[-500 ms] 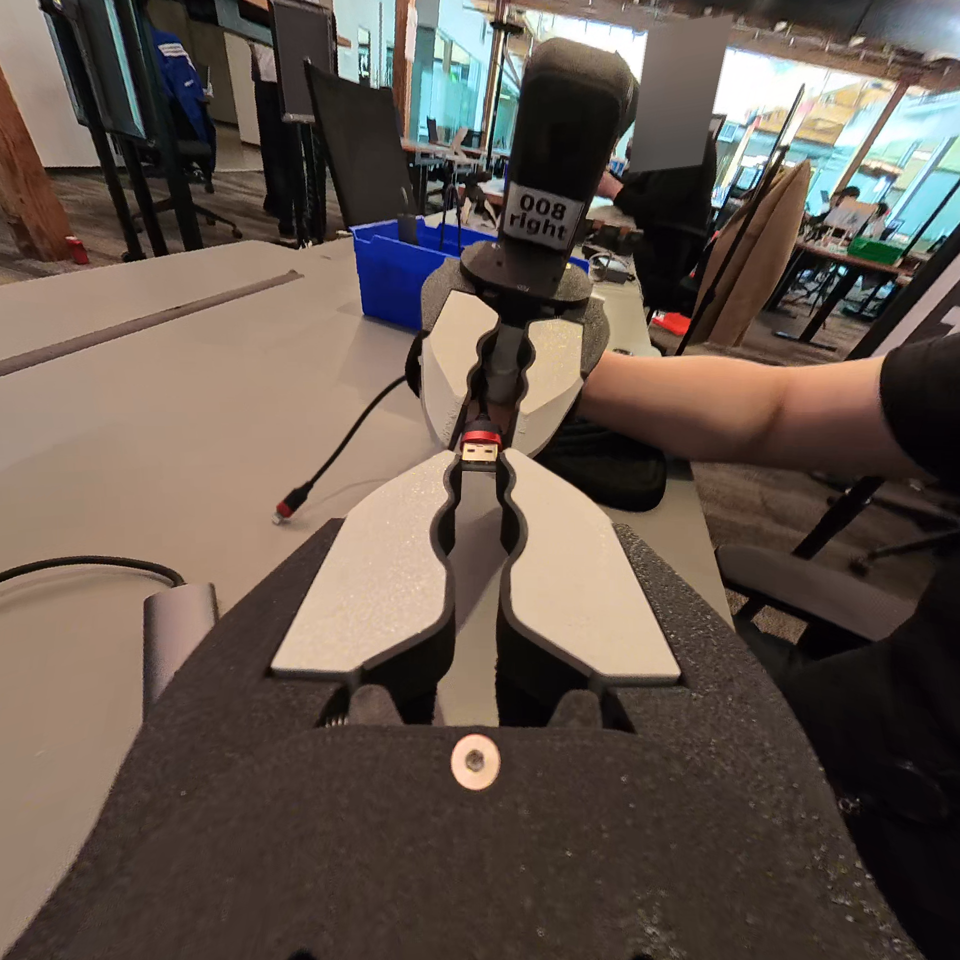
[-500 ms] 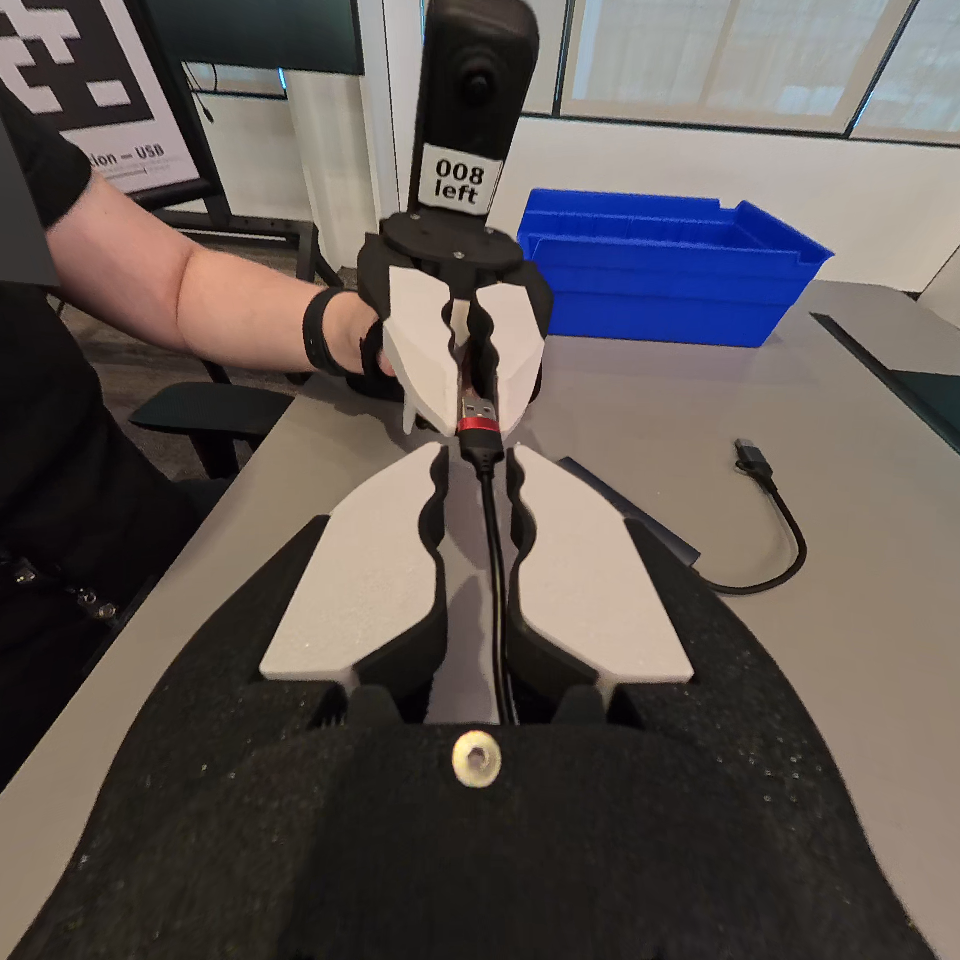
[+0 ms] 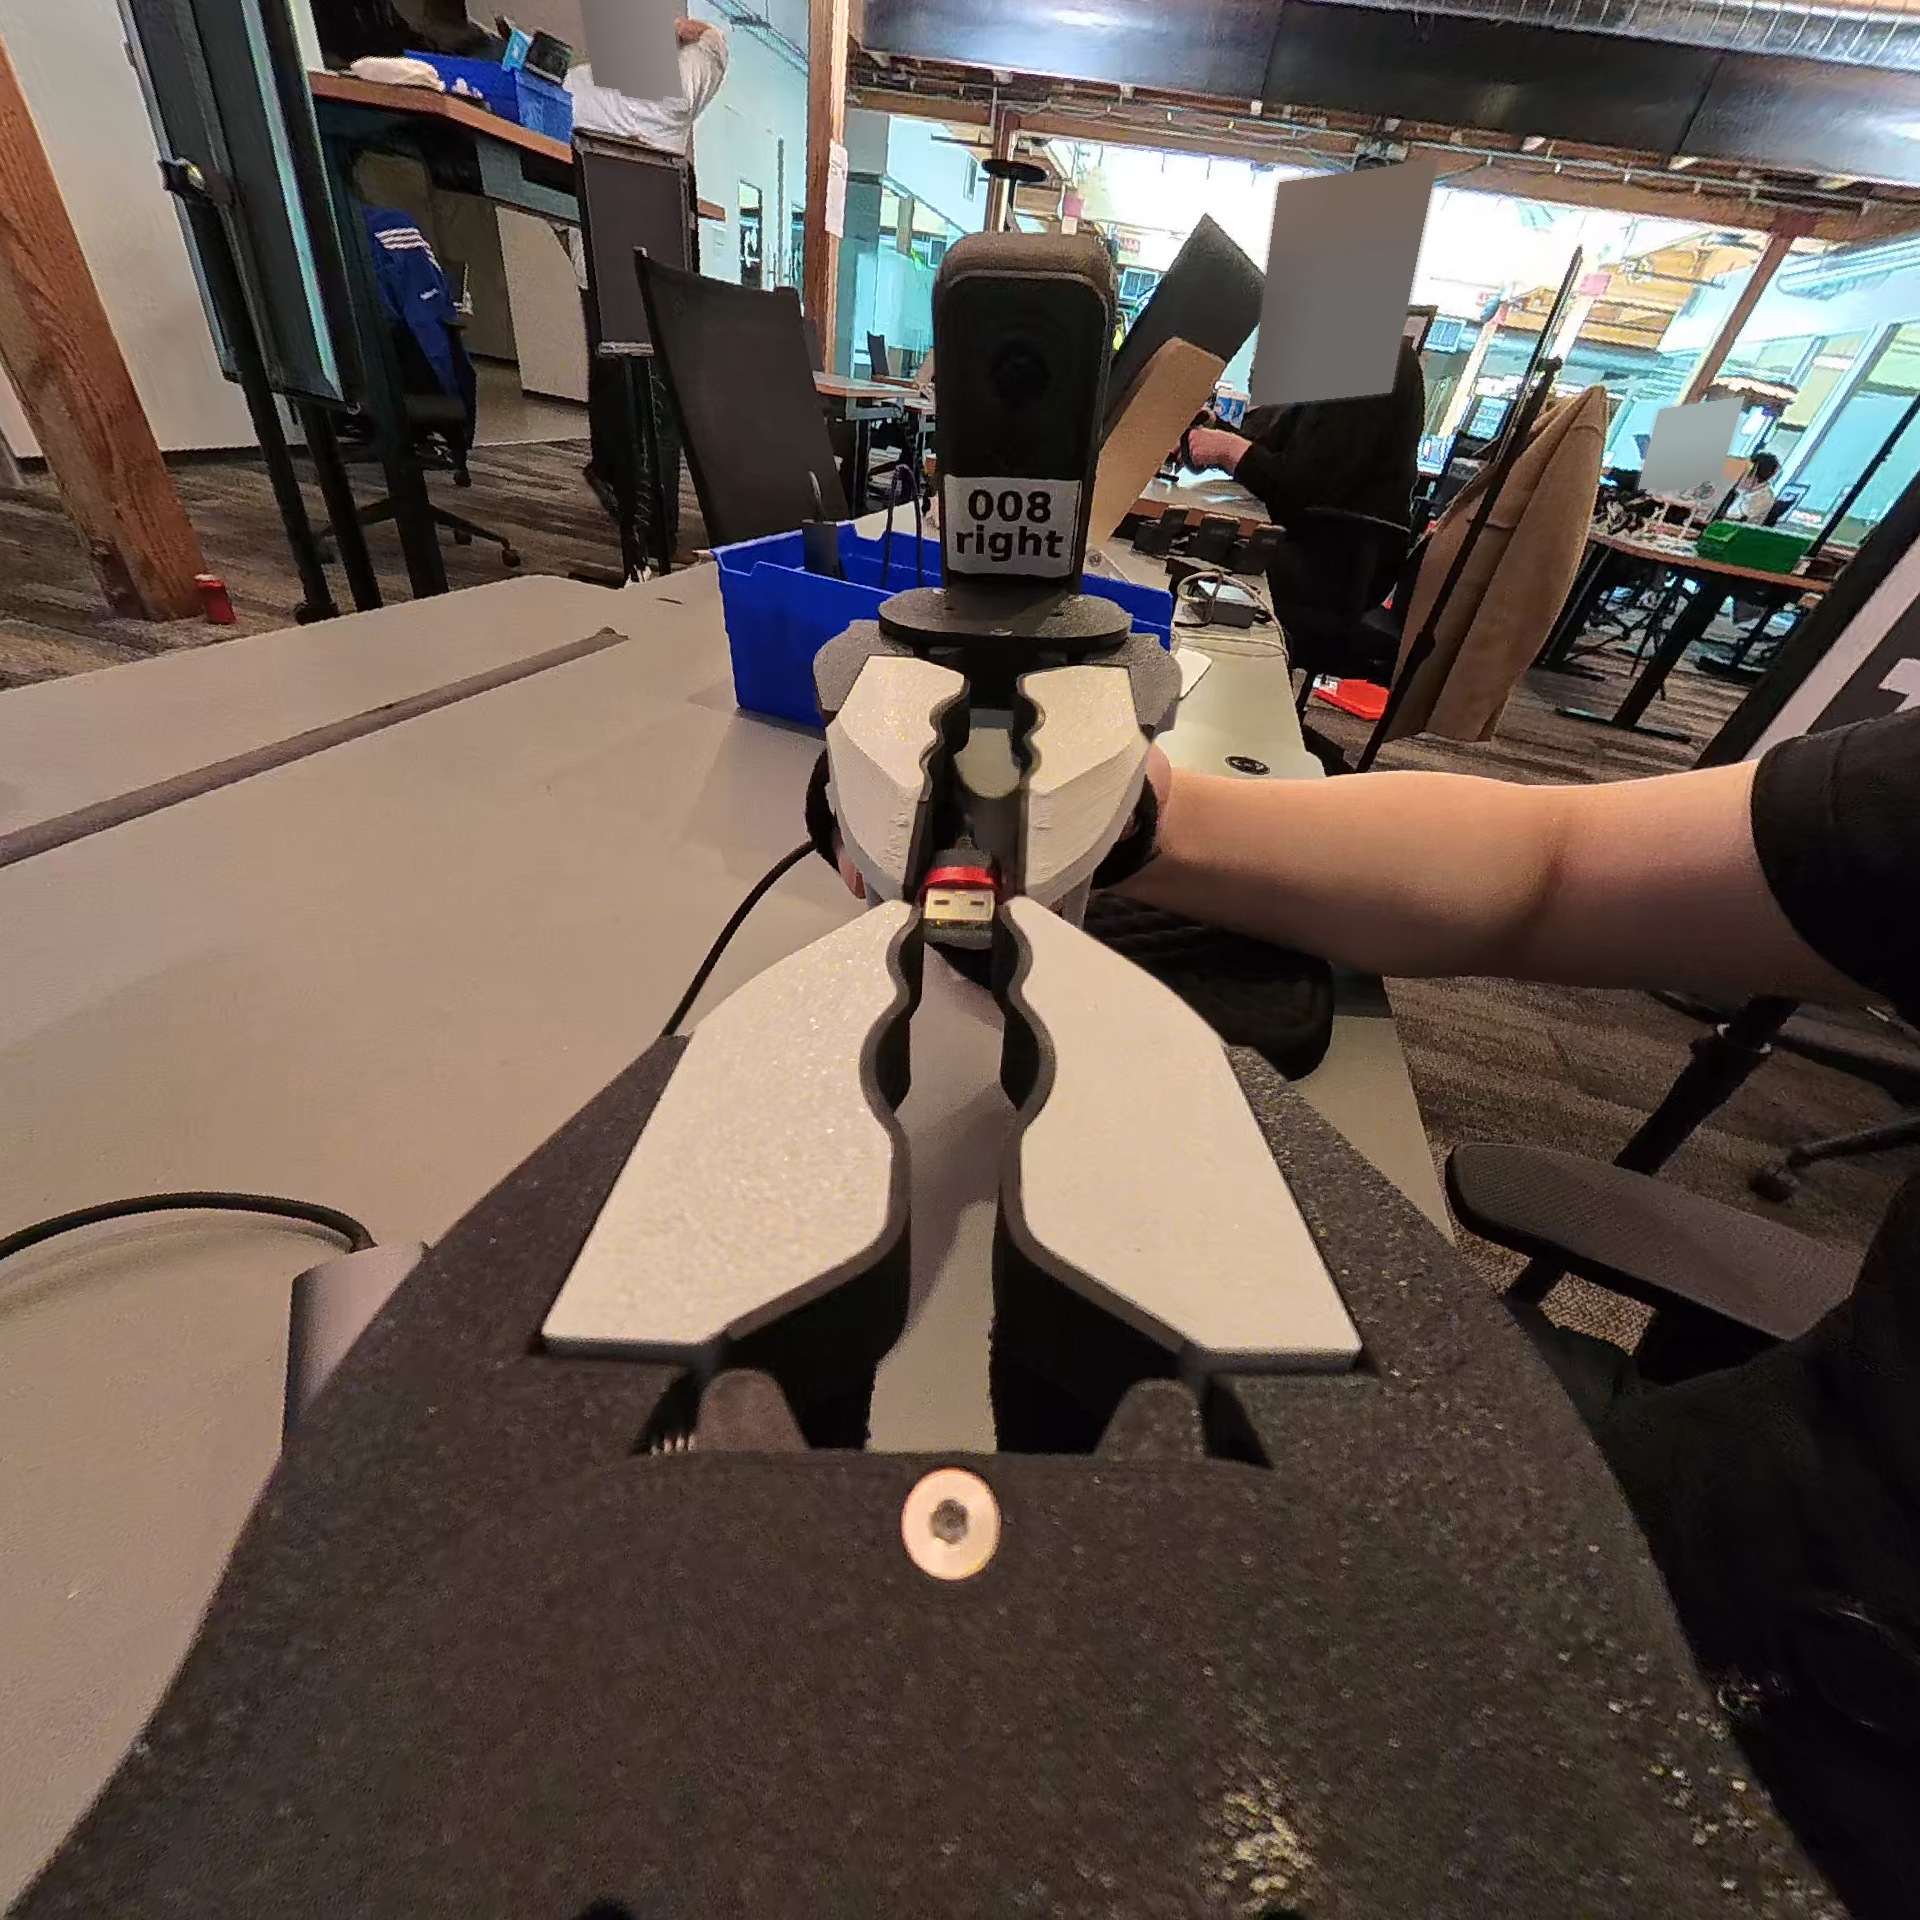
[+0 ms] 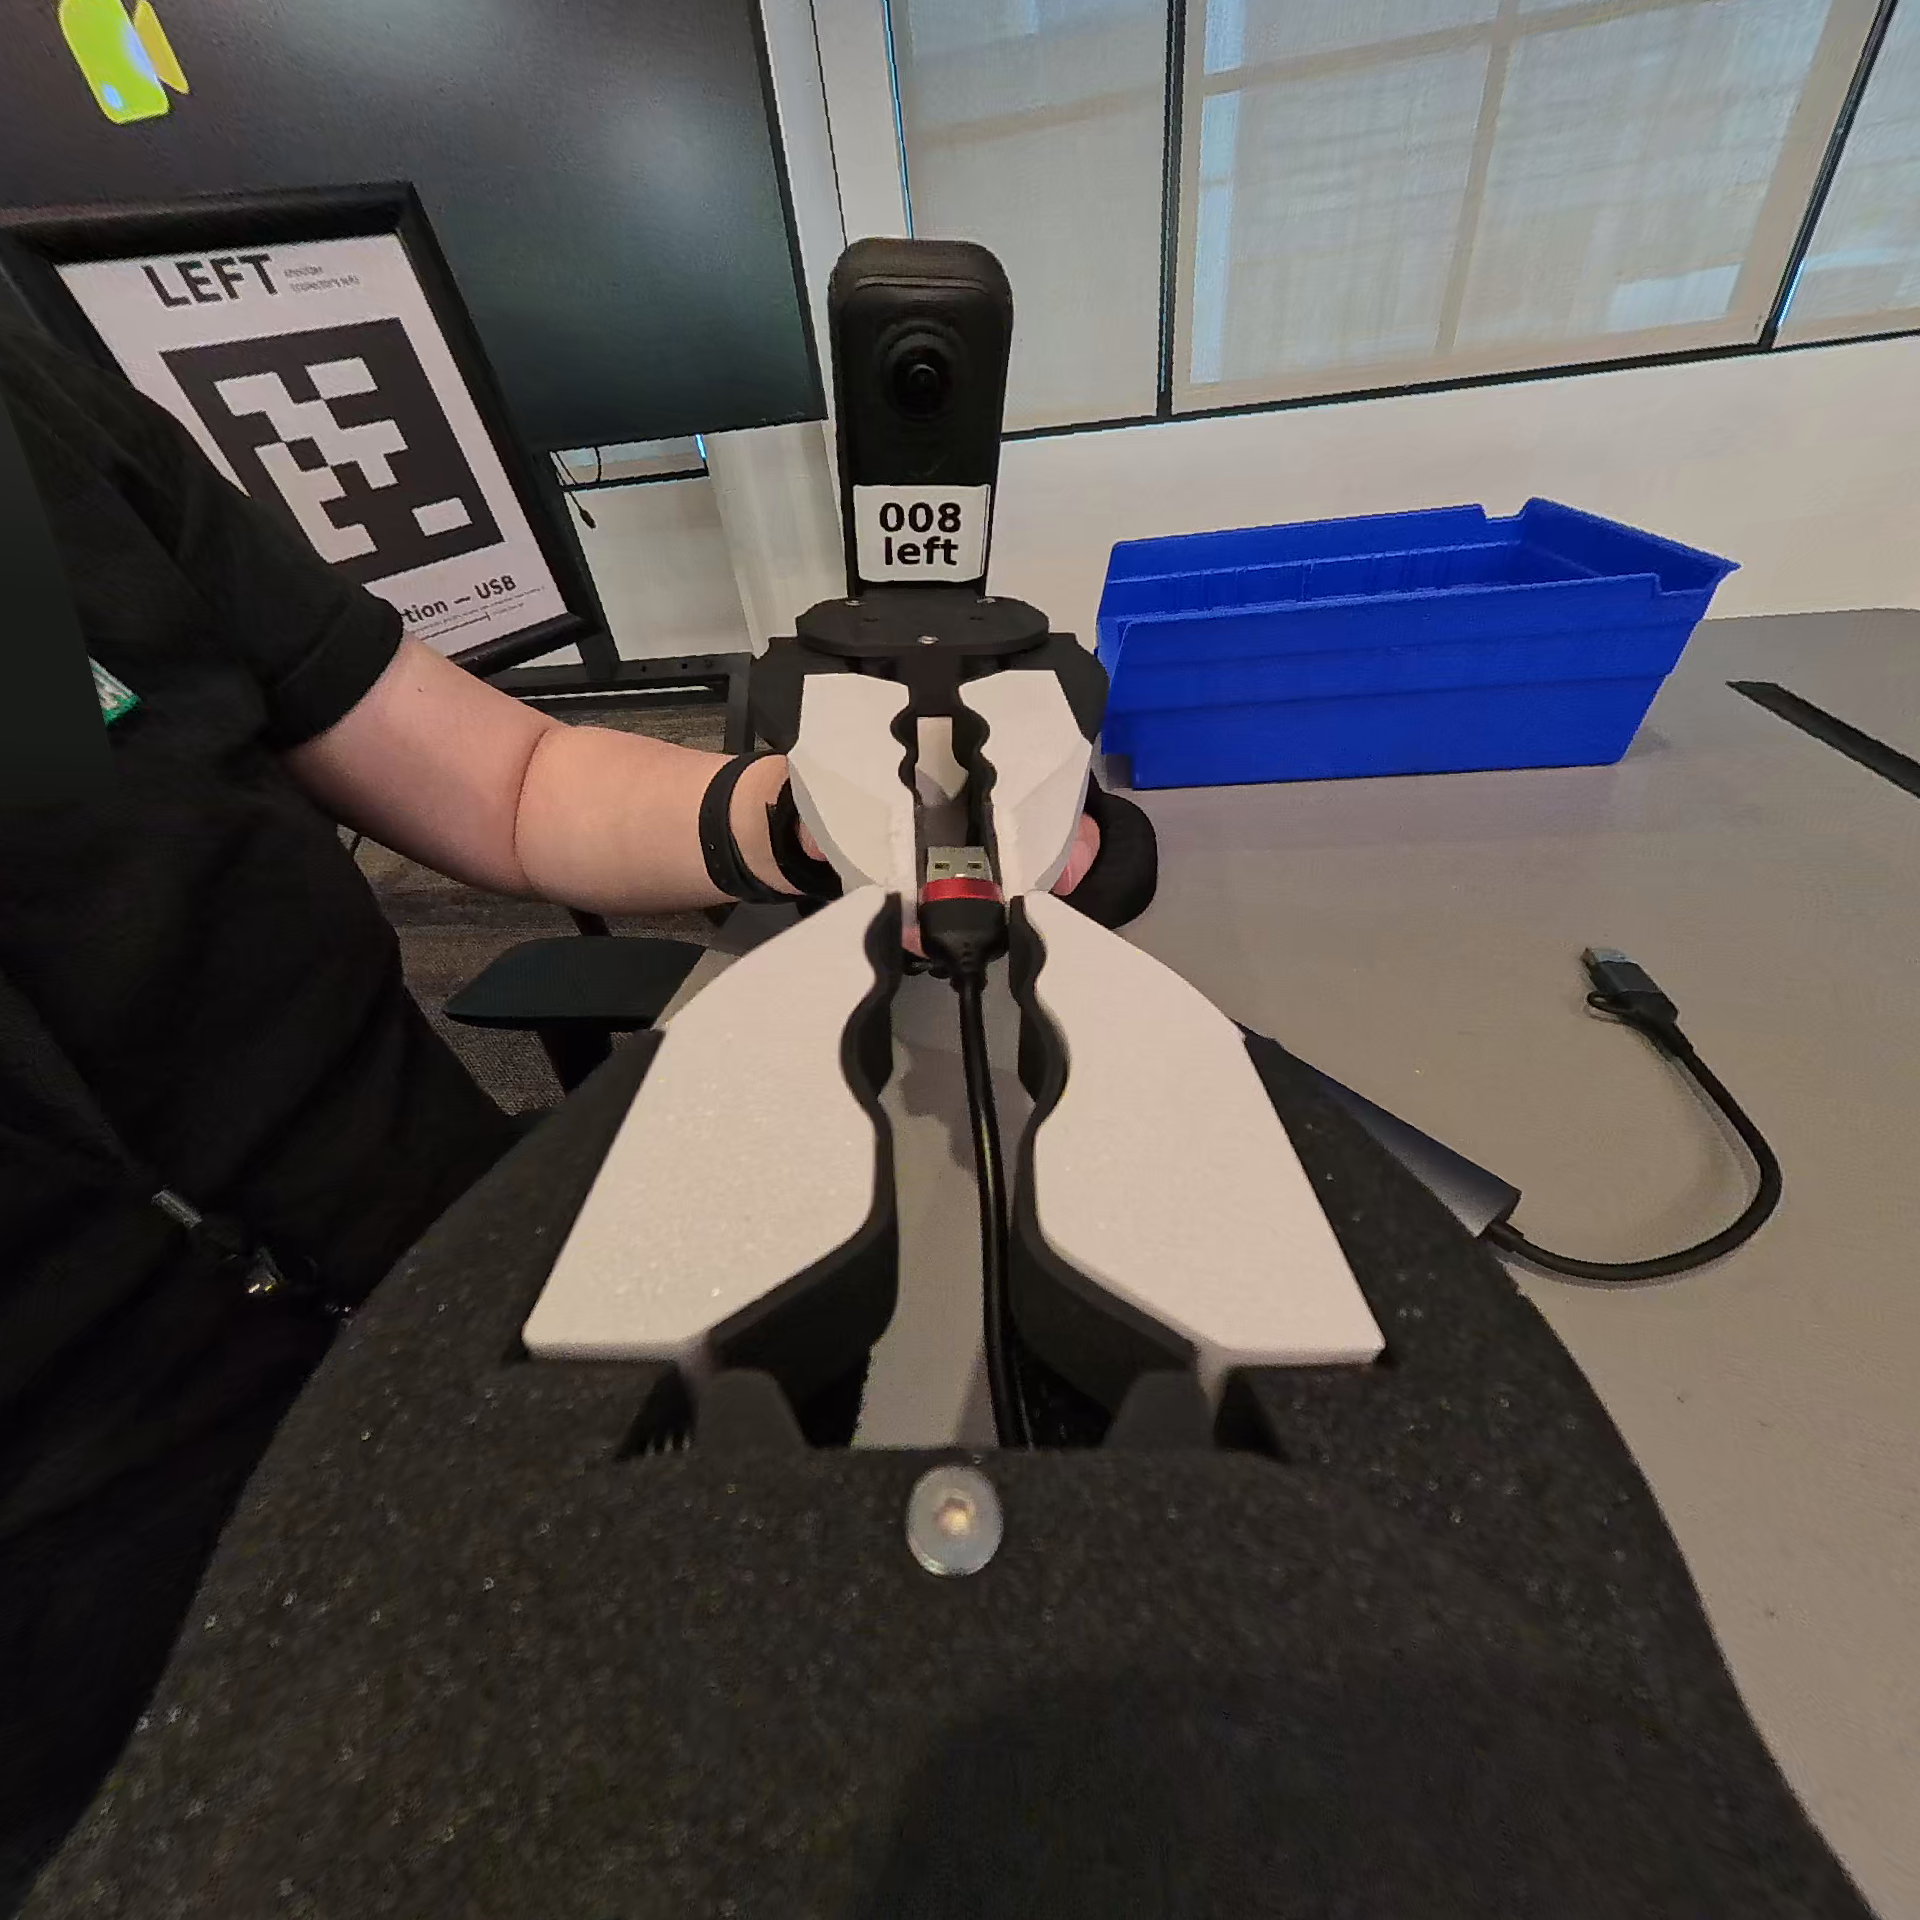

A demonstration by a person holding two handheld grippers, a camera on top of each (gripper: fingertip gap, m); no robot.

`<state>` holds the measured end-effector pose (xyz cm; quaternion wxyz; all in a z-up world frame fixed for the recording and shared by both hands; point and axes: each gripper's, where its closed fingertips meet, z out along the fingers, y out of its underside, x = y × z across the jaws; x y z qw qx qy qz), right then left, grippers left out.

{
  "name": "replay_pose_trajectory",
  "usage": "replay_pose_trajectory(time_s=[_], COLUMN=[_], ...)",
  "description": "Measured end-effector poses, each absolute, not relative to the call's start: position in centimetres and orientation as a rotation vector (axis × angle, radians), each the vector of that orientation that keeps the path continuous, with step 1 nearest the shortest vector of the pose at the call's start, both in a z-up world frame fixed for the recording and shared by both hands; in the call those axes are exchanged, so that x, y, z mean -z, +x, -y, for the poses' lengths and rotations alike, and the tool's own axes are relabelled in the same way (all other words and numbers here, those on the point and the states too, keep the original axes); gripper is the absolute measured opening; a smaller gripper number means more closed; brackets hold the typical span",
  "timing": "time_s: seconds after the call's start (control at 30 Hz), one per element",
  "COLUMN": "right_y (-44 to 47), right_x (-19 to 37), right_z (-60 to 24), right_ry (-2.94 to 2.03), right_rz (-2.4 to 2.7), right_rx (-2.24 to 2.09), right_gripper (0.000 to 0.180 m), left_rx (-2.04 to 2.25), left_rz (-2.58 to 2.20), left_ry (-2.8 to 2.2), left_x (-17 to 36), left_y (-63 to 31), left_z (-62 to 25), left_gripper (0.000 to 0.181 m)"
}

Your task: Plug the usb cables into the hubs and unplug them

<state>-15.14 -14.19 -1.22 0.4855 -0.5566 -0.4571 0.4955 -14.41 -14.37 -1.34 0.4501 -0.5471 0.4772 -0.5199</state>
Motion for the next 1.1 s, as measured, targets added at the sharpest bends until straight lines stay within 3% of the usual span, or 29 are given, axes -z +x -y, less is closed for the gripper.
replay_pose_trajectory(time_s=[0.9,0.97,1.1], right_y=[-14.8,-14.5,-13.1], right_x=[1.5,1.4,0.8], right_z=[14.4,14.1,13.0], right_ry=[-1.350,-1.349,-1.356], right_rz=[1.118,1.099,1.029], right_rx=[-1.212,-1.199,-1.139], right_gripper=[0.015,0.015,0.015], left_rx=[1.332,1.302,1.058], left_rz=[-1.172,-1.126,-1.040], left_ry=[-1.381,-1.413,-1.483], left_x=[1.2,1.0,1.3], left_y=[-14.0,-14.8,-19.3], left_z=[14.6,13.5,9.1], left_gripper=[0.012,0.031,0.035])
